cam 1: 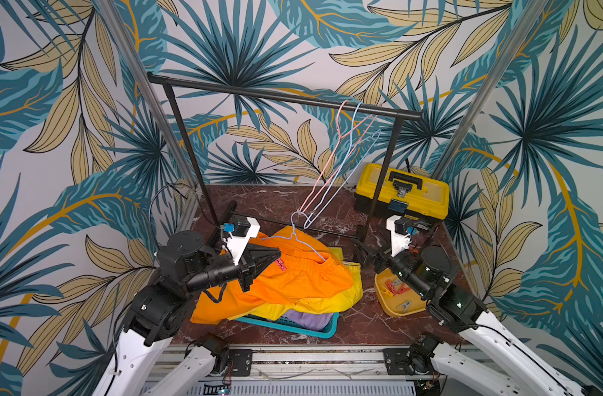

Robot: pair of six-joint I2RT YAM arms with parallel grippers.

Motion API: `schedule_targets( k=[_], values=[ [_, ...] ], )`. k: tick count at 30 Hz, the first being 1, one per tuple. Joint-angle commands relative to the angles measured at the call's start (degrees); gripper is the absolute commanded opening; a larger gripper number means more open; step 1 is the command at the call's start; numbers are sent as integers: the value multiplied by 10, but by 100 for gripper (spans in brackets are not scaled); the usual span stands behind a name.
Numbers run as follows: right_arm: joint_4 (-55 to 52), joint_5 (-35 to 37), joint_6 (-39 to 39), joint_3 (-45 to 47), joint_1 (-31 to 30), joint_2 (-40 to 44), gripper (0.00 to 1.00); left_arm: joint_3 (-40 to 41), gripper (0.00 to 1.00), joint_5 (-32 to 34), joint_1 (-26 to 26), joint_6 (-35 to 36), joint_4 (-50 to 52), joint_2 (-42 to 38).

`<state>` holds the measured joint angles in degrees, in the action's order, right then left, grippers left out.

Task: Remove the clothespins securing shorts to the hanger
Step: Place the clothespin in the storage box.

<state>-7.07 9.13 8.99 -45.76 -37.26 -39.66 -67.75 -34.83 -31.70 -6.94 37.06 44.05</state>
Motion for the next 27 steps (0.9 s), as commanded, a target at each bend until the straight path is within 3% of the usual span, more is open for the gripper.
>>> schedule_targets(
  k=[1, 4, 7, 13, 19, 27],
  values=[
    [-101, 124, 39, -20, 1, 31, 100, -26, 0, 93, -103, 5, -59, 52],
    [-123, 196, 54, -17, 1, 64, 100, -51, 0, 128, -189, 29, -88, 127],
    [-137, 255, 69, -11, 1, 101, 100, -71, 0, 121, -235, 29, -141, 197],
    [-145, 340, 71, 2, 1, 168, 100, -105, 0, 113, -289, 39, -205, 313],
    [-154, 372, 63, 7, 1, 205, 100, -107, 0, 113, -315, 21, -300, 410],
    [-151, 402, 51, 31, 1, 237, 100, -169, 0, 184, -349, 36, -323, 550]
  ],
)
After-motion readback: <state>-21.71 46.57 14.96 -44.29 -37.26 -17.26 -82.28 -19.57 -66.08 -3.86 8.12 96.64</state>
